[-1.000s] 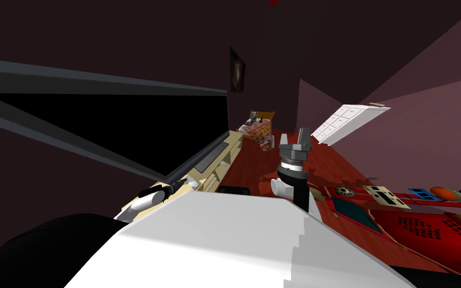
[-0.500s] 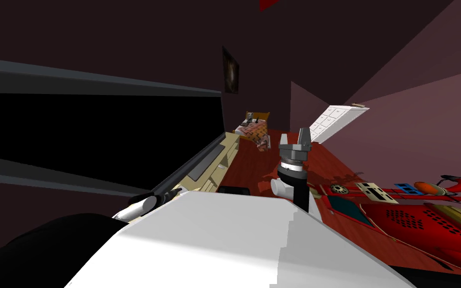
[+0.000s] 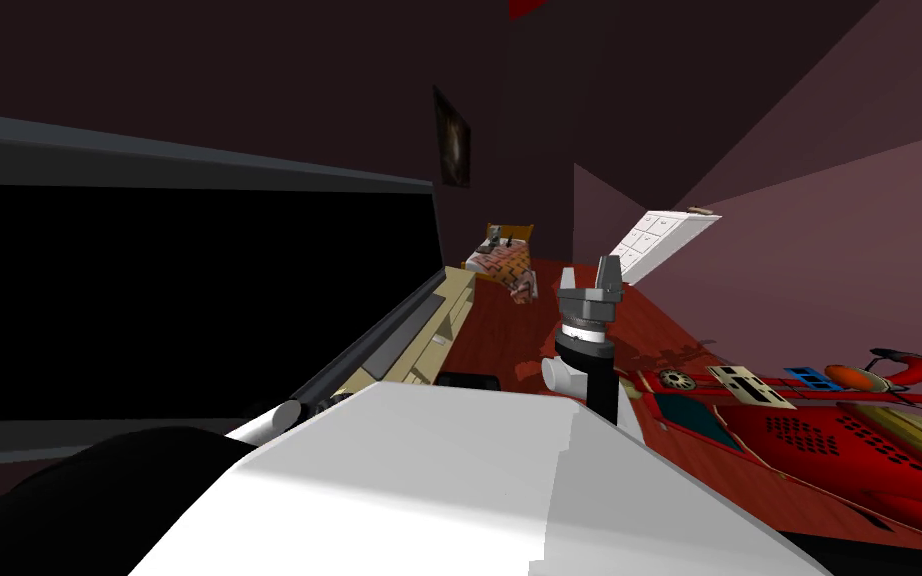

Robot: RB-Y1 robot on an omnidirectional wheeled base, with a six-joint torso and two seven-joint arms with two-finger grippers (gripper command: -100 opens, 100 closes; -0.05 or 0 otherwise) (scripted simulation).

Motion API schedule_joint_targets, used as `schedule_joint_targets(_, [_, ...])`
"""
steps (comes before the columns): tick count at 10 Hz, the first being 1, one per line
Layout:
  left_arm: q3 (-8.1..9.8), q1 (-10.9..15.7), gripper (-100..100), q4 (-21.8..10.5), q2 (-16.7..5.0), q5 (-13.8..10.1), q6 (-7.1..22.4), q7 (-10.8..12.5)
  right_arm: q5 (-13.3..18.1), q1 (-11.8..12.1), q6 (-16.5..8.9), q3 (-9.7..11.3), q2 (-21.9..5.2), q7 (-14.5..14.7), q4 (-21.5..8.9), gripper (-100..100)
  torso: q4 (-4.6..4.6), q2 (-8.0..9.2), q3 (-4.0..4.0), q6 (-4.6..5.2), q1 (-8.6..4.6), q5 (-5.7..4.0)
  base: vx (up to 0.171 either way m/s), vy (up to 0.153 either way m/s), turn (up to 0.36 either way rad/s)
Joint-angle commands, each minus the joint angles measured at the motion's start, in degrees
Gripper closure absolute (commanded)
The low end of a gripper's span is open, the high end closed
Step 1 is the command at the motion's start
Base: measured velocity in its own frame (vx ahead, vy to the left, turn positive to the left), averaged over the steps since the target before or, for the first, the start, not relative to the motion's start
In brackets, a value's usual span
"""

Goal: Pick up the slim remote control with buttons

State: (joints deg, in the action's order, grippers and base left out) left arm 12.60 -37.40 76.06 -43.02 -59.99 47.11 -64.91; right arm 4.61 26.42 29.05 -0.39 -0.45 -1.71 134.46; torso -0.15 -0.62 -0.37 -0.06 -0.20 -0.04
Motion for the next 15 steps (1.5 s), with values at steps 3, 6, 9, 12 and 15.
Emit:
schedule_joint_targets(3, [-0.78, -1.01, -100, -4.85, -0.02, -2.21, 2.16, -0.76, 0.0, 0.0, 0.0, 0.0, 0.0, 0.0, 0.0, 0, 0.02, 0.1, 0.06, 0.0, 0.0, 0.0, 0.13, -0.017, -0.044])
schedule_joint_targets(6, [-2.0, -1.21, -100, -8.23, 1.15, -3.36, 3.23, -0.68, 0.0, -0.01, 0.0, 0.0, 0.0, 0.0, 0.0, 0, 0.05, 0.25, 0.14, -0.01, 0.01, 0.0, 0.094, -0.009, -0.025])
schedule_joint_targets(9, [-1.99, 0.6, -100, -9.46, 1.49, -2.4, 2.98, 0.96, 0.0, -0.02, 0.0, 0.0, 0.0, 0.0, 0.0, 0, 0.12, 0.55, 0.31, -0.01, 0.04, 0.0, -0.01, 0.002, -0.074])
schedule_joint_targets(12, [-2.21, 3.33, -100, -12.25, 2.23, -1.45, 2.95, 3.35, 0.0, -0.04, -0.01, 0.0, 0.0, 0.0, -0.01, 0, 0.27, 1.26, 0.71, 0.0, 0.1, 0.02, -0.164, 0.009, -0.207])
schedule_joint_targets(15, [-2.43, 6.07, -100, -15.04, 2.96, -0.49, 2.91, 5.73, 0.0, -0.03, -0.01, 0.0, 0.0, 0.0, -0.01, 0, 0.25, 1.09, 0.63, 0.0, 0.11, 0.02, -0.121, 0.004, -0.174])
